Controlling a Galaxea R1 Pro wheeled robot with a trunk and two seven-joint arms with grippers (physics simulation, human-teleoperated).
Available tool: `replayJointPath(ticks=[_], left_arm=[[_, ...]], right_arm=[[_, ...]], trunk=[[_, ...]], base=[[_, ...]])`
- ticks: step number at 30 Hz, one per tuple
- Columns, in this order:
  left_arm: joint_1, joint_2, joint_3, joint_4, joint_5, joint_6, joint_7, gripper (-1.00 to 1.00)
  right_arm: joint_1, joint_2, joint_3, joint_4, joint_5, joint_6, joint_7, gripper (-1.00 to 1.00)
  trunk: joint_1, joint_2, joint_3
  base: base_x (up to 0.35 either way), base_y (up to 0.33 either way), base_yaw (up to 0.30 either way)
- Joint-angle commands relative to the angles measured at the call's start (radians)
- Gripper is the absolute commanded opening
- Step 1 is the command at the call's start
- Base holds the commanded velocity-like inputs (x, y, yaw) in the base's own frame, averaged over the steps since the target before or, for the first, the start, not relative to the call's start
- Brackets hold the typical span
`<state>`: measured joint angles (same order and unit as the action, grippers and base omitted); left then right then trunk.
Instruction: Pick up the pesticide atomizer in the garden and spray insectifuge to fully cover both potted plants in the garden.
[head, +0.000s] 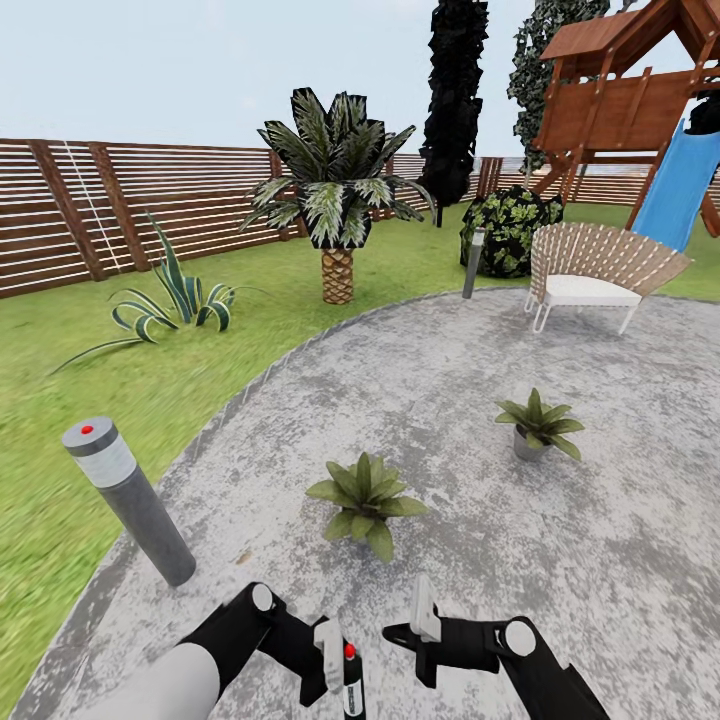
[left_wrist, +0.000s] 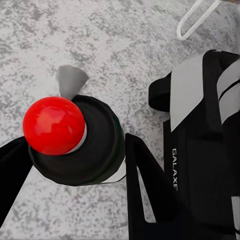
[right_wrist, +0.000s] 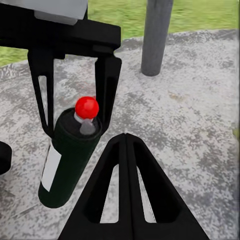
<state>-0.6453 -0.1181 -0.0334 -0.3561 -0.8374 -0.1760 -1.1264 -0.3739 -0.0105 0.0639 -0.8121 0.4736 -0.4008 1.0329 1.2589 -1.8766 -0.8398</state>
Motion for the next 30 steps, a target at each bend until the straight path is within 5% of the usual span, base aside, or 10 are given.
replayJointPath(ticks=[1,13,30], left_arm=[[0.000,0.000,0.001,-0.001,-0.008,-0.011,0.000,-1.00],[0.006,0.000,0.003,-0.001,0.000,-0.013,0.035,-1.00],[0.001,-0.015,0.000,-0.002,0.001,-0.055,0.028,-1.00]], right_arm=[[0.000,0.000,0.002,-0.002,0.005,-0.004,-0.001,-1.00],[0.000,0.021,0.002,-0.006,0.005,-0.004,-0.002,-1.00],[0.000,0.020,0.001,0.000,0.014,-0.004,-0.004,-1.00]], trunk=[[0.000,0.000,-0.001],[0.000,0.000,-0.001],[0.000,0.000,-0.001]], base=[[0.000,0.000,0.000],[0.000,0.000,0.000],[0.000,0.000,0.000]])
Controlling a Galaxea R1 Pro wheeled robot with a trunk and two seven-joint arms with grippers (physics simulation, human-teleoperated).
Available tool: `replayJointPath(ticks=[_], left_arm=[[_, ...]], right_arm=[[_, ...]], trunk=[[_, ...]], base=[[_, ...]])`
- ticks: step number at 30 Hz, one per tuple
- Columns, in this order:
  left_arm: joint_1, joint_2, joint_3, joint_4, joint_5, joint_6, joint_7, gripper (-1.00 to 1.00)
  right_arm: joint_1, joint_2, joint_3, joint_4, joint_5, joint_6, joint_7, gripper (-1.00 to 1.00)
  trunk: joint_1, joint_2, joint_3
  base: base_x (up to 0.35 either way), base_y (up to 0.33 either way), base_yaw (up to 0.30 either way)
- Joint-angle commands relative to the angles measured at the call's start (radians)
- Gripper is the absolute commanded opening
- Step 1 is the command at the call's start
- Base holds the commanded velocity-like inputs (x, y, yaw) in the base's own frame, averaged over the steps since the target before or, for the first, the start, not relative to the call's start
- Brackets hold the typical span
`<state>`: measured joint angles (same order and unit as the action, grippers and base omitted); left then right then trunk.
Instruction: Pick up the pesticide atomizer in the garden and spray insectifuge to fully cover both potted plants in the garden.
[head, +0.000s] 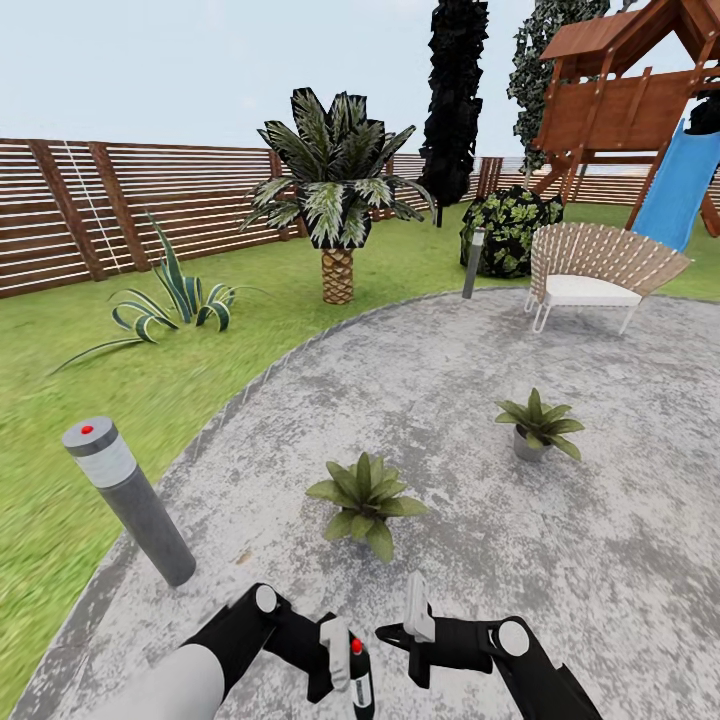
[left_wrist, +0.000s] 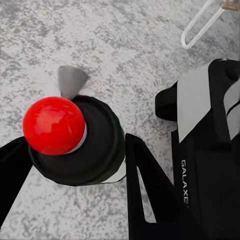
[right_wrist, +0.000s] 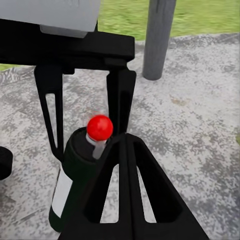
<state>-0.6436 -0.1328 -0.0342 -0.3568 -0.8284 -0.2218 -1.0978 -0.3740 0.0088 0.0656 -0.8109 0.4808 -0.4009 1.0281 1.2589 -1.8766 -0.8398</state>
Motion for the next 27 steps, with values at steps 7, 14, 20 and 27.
replayJointPath(ticks=[7,14,20,27], left_arm=[[-0.002,-0.009,0.000,-0.002,-0.008,-0.008,0.008,-1.00],[-0.002,-0.010,0.004,-0.026,-0.008,-0.008,0.009,-1.00],[-0.002,-0.010,0.005,-0.031,-0.008,-0.009,0.008,-1.00],[-0.002,-0.011,0.005,-0.031,-0.008,-0.010,0.004,-1.00]], right_arm=[[0.000,0.000,-0.001,-0.001,0.007,-0.004,0.000,-1.00],[0.000,0.000,-0.001,0.000,0.007,-0.004,0.000,-1.00],[0.000,0.000,-0.001,0.000,0.007,-0.004,0.000,-1.00],[0.000,0.000,-0.001,-0.001,0.007,-0.004,0.000,-1.00]], trunk=[[0.000,0.000,-0.001],[0.000,0.000,-0.001],[0.000,0.000,-0.001],[0.000,0.000,-0.001]], base=[[0.000,0.000,0.000],[0.000,0.000,0.000],[0.000,0.000,0.000],[0.000,0.000,0.000]])
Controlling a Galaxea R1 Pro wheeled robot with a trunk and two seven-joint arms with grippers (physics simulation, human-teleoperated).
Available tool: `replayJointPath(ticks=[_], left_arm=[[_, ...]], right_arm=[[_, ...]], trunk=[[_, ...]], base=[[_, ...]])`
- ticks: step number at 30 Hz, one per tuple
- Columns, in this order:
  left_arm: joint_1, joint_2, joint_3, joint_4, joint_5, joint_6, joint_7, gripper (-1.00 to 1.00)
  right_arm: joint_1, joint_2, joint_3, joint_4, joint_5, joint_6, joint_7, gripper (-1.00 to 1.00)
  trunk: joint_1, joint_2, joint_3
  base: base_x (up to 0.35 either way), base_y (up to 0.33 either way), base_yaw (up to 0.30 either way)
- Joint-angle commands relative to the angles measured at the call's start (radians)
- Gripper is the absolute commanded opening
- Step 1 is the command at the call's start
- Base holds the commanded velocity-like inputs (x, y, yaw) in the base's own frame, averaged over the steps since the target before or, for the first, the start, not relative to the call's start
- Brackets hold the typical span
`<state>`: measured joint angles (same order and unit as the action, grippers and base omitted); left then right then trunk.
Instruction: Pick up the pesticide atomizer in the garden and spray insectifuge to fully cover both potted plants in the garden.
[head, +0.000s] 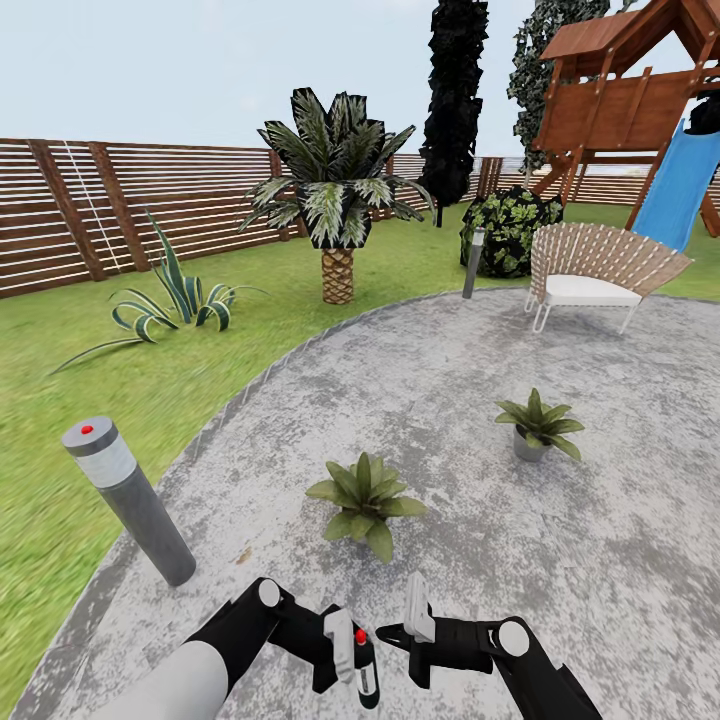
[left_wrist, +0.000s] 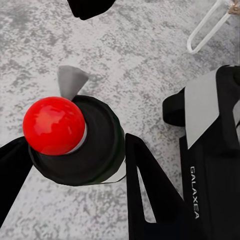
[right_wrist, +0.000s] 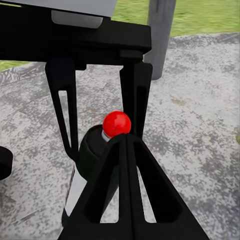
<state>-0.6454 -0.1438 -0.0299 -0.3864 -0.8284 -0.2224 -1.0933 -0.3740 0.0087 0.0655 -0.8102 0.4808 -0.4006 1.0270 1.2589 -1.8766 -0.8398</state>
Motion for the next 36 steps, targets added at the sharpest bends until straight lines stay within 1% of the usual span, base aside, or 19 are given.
replayJointPath(ticks=[1,7,19,36], left_arm=[[0.000,-0.001,0.001,-0.001,-0.008,-0.009,-0.002,-1.00],[0.000,-0.012,0.000,-0.001,-0.008,-0.009,-0.005,-1.00],[0.000,-0.013,-0.001,-0.001,-0.008,-0.009,-0.004,-1.00],[-0.002,-0.020,-0.001,-0.002,-0.006,-0.009,-0.002,-1.00]], right_arm=[[0.000,0.000,-0.001,-0.001,0.007,-0.004,0.001,-1.00],[0.000,0.000,-0.002,-0.001,0.007,-0.004,0.001,-1.00],[0.000,-0.001,-0.003,-0.001,0.007,-0.004,0.001,-1.00],[0.000,-0.001,-0.003,-0.001,0.007,-0.004,0.001,-1.00]], trunk=[[0.000,0.000,-0.001],[0.000,0.000,-0.001],[0.000,0.000,-0.001],[0.000,0.000,-0.001]], base=[[0.000,0.000,0.000],[0.000,0.000,0.000],[0.000,0.000,0.000],[0.000,0.000,0.000]])
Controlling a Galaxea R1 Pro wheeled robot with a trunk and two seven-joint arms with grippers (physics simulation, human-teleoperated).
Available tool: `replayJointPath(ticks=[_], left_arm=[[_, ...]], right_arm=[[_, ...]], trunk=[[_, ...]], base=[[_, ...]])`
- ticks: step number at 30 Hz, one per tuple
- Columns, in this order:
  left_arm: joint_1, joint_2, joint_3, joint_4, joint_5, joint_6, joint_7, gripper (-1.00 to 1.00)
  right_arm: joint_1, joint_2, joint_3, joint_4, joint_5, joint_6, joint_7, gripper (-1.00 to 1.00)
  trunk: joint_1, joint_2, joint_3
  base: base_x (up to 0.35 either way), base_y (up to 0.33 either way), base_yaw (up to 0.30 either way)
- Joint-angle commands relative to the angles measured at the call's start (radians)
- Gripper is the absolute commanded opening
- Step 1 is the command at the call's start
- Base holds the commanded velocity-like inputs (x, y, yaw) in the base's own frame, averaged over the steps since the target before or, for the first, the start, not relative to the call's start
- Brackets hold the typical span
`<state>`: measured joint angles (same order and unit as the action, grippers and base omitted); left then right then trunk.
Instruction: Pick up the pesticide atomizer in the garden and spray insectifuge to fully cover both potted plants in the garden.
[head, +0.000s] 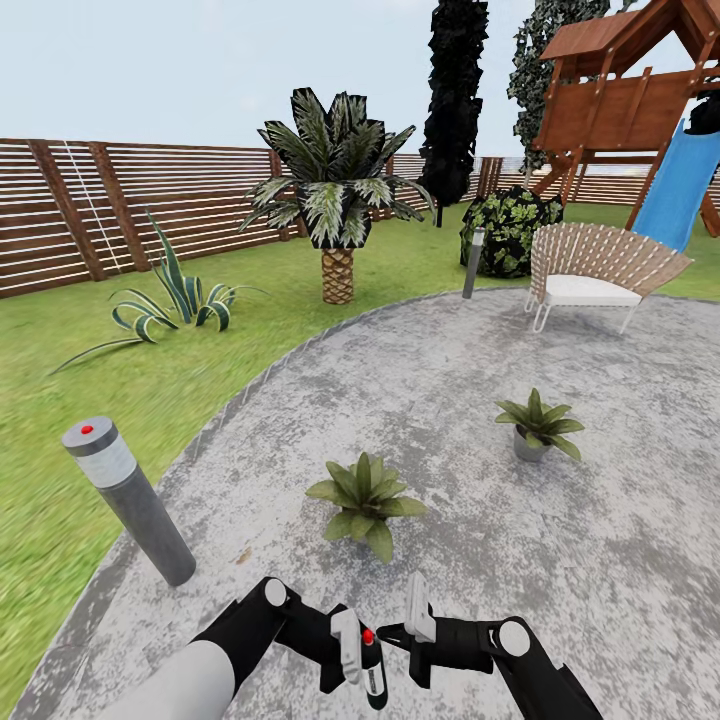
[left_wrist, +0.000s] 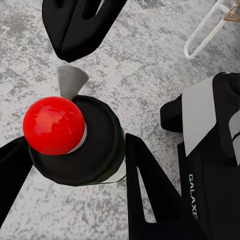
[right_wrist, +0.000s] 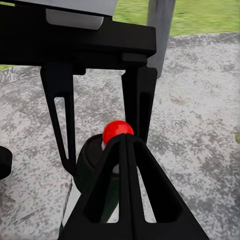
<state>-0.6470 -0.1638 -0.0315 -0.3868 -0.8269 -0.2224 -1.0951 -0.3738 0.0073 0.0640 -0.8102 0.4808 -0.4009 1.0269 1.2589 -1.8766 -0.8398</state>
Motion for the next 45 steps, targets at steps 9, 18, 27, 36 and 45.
replayJointPath(ticks=[9,18,27,36,45], left_arm=[[0.000,-0.002,0.001,-0.001,-0.008,-0.009,0.000,-1.00],[0.000,-0.002,0.001,-0.001,-0.007,-0.009,0.004,-1.00],[0.000,-0.002,0.001,-0.001,0.009,-0.009,0.004,-1.00],[0.000,-0.002,0.001,-0.002,0.009,-0.009,0.004,-1.00],[0.007,0.016,-0.006,0.000,-0.004,-0.007,0.008,-1.00]], right_arm=[[0.000,0.000,-0.001,-0.001,0.007,-0.004,0.001,-1.00],[0.000,0.000,-0.001,-0.001,0.007,-0.004,0.001,-1.00],[0.000,0.000,-0.001,-0.001,0.007,-0.004,0.001,-1.00],[0.000,0.000,-0.001,-0.001,0.007,-0.004,0.001,-1.00],[0.000,0.000,0.000,-0.001,0.007,-0.003,0.001,-1.00]], trunk=[[0.000,0.000,-0.001],[0.000,0.000,-0.001],[0.000,0.000,-0.001],[0.000,0.000,-0.001],[0.000,0.000,-0.001]], base=[[0.000,0.000,0.000],[0.000,0.000,0.000],[0.000,0.000,0.000],[0.000,0.000,0.000],[0.000,0.000,0.000]])
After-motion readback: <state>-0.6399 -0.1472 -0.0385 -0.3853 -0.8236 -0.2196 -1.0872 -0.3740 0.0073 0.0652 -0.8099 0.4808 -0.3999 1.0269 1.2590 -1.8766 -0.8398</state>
